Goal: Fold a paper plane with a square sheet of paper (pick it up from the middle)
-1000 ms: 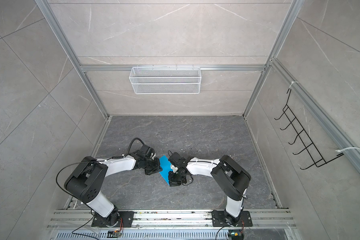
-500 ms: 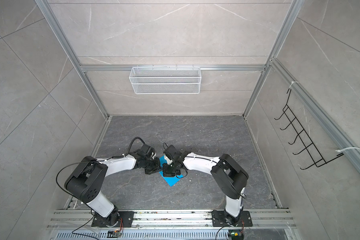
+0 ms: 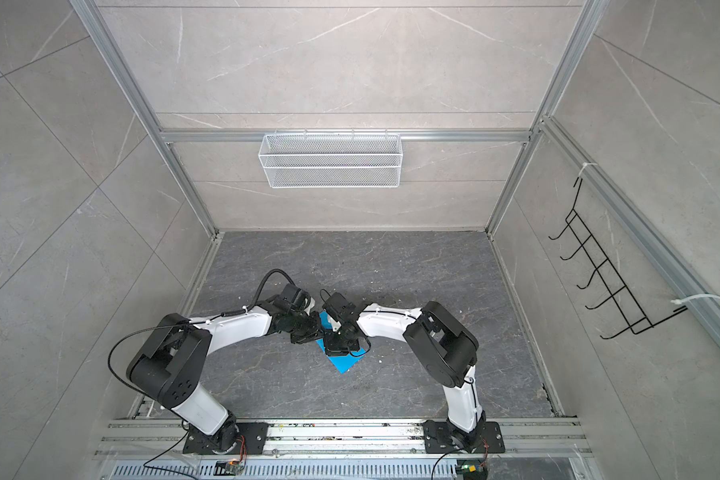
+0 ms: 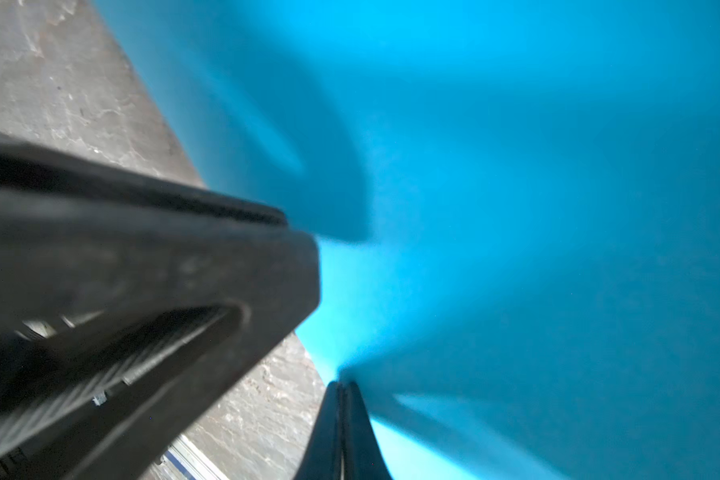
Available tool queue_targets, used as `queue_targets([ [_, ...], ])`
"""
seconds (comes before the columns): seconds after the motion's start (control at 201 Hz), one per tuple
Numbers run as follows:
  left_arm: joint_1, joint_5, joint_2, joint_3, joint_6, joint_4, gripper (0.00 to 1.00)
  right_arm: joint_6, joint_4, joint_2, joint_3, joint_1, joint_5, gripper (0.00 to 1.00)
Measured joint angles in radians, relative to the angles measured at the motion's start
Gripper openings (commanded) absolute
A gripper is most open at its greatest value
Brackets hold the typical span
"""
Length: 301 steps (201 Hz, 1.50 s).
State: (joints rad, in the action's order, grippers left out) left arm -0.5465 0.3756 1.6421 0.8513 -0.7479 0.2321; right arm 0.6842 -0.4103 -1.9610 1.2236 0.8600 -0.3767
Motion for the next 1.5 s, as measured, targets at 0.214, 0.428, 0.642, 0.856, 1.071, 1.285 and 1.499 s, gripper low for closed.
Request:
queue_targets([
  [0.214,0.0,0.0,-0.014,-0.015,0.038,0.03,0.17,0.0,-0.011,-0.005,0.007,0.0,0.0,0.08],
  [0.428,-0.006,-0.003,-0.013,-0.014,0.075,0.06,0.15,0.0,-0.029,-0.018,0.027,0.0,-0.004,0.08],
  [0.642,-0.006,-0.022,0.022,0.005,0.119,0.112,0.15,0.0,-0.039,-0.023,0.034,0.0,-0.004,0.07],
  [0.856,-0.01,-0.072,0.046,0.053,0.145,0.173,0.14,0.0,-0.043,-0.025,0.038,-0.001,-0.005,0.07],
  [1.071,-0.008,-0.147,0.069,0.104,0.171,0.232,0.14,0.0,-0.043,-0.025,0.038,-0.001,-0.005,0.07],
  [1.285,0.012,-0.183,0.098,0.15,0.198,0.277,0.11,0.0,-0.043,-0.025,0.038,-0.001,-0.005,0.07],
  [1.499,0.026,-0.198,0.119,0.181,0.213,0.307,0.1,0.0,-0.042,-0.025,0.038,-0.001,-0.005,0.07],
])
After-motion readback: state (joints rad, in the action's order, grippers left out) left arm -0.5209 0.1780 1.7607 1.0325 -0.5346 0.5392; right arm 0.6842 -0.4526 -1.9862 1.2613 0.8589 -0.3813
